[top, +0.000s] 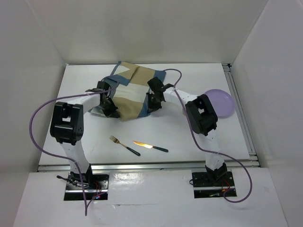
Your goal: Set the dinner table for one person
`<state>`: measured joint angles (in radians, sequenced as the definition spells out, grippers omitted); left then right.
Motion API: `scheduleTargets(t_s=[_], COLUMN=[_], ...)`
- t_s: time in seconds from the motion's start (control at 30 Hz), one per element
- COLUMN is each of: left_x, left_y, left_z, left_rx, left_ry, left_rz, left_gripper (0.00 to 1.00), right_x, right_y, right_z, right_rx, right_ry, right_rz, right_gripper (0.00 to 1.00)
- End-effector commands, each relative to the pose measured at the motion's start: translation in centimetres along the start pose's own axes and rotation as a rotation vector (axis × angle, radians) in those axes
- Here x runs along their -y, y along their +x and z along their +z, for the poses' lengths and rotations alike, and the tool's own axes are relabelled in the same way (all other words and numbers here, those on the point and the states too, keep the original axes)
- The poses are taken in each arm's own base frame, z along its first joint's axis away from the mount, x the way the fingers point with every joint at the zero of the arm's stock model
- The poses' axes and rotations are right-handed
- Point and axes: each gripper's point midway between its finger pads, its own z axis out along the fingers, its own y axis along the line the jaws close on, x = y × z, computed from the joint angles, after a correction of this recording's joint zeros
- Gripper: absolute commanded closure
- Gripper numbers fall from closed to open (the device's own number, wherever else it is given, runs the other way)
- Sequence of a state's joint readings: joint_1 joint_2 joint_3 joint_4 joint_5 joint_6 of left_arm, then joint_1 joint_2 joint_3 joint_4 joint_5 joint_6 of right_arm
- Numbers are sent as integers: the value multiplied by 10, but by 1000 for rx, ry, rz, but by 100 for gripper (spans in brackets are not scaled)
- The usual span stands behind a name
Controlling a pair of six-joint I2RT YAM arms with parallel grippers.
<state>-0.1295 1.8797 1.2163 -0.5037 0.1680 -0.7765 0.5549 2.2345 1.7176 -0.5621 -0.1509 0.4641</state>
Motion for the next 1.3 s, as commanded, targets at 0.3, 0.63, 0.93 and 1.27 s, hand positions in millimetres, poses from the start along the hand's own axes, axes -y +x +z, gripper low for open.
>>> scheduleTargets(t_s=[0.3, 0.63, 0.93, 1.27], left_x=[4, 17, -58, -127], left_y=[-153, -164, -124, -93], left_z=[-104, -125, -133, -62], left_rx=[391, 409, 434, 204], left_ry=[-123, -110, -263, -212], left_rz=[118, 166, 1, -226], left_gripper=[97, 1, 12, 5], right_x=[-157, -92, -28, -8], right_y=[92, 27, 79, 127], right_z=[-58, -119, -129, -136], right_rx=[-27, 152, 108, 96], right_ry=[-193, -41, 58, 7], right_rz=[-278, -160, 91, 435], right_gripper=[75, 10, 25, 23])
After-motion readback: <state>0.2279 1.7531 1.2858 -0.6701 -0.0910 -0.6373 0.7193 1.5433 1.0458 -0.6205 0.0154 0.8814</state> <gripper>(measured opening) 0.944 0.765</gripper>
